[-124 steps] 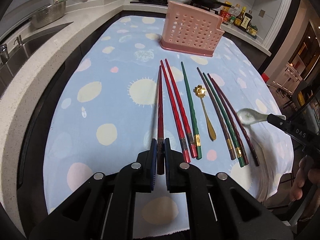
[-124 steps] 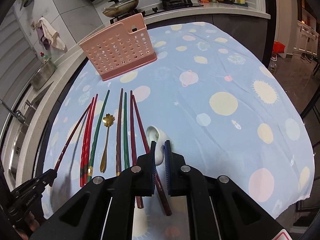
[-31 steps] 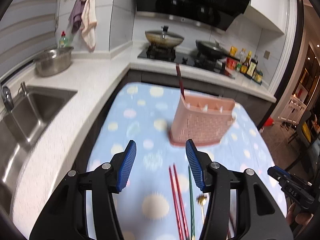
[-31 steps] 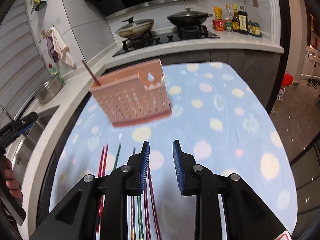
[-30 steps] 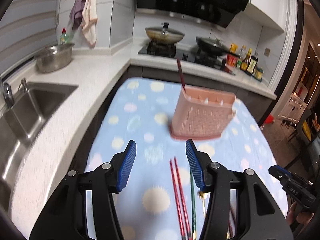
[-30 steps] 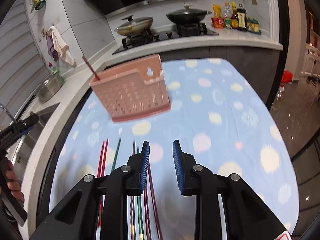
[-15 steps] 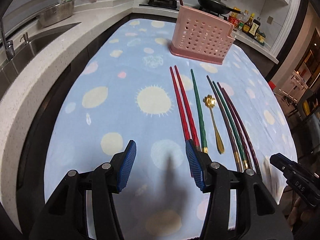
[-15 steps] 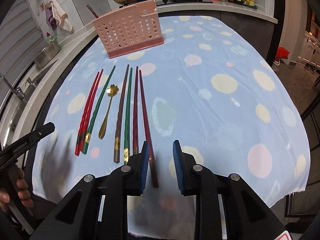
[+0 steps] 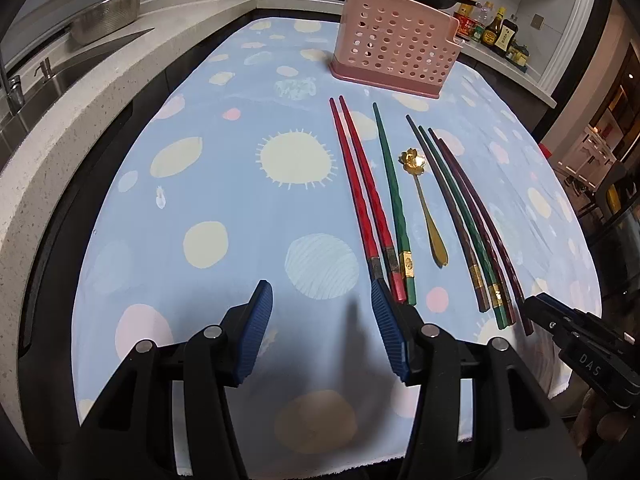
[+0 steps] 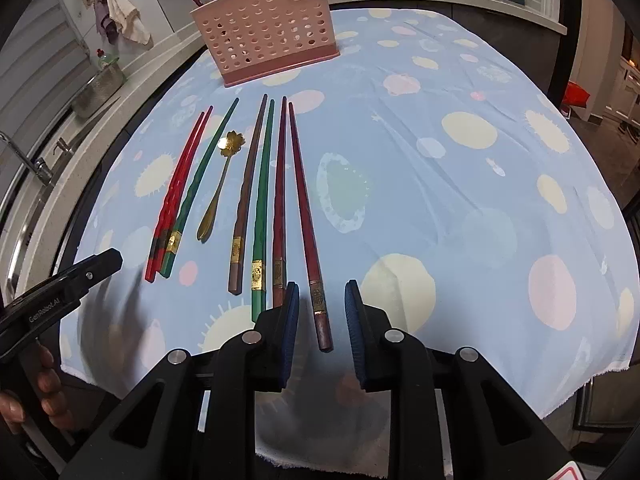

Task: Organize utensils
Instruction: 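Grasp a dark red chopstick with the right tool while the left tool returns to the table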

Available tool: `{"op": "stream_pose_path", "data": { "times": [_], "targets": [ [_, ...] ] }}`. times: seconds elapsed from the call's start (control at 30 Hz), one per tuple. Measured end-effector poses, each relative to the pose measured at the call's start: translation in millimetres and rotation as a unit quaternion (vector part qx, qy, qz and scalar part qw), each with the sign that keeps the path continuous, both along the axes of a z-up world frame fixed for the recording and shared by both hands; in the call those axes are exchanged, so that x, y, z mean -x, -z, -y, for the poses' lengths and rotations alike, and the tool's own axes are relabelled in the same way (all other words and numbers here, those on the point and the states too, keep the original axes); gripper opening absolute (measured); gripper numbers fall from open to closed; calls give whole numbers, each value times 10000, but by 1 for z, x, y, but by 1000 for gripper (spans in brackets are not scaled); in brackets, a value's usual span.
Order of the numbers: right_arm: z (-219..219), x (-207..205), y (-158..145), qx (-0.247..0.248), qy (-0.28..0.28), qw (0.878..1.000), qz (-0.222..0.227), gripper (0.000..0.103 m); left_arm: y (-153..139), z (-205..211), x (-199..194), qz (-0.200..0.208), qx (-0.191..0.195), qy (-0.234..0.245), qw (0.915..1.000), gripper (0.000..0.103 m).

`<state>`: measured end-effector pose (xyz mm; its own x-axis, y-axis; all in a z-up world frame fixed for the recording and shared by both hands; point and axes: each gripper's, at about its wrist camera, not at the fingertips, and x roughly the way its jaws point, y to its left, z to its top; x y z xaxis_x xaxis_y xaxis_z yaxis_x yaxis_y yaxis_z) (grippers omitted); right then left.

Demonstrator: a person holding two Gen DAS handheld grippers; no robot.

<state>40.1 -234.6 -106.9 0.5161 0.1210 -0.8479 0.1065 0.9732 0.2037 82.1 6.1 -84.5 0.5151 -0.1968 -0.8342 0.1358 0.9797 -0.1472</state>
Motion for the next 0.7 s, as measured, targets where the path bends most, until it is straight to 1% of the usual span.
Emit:
{"op": "stream_pose_path", "data": {
  "times": [0.23, 0.5, 0.7],
  "targets": [
    [-6, -4, 8, 68, -88, 9999, -56, 20, 3, 0, -2, -63, 59, 0, 10000, 49],
    [-4, -4, 9, 153, -93, 9998, -55, 9, 8, 7, -5, -121, 53, 83, 9999, 49],
    [-5, -6, 10, 194, -109, 9997, -47, 8, 11, 13, -10, -130, 82, 152, 9998, 49]
  ]
}}
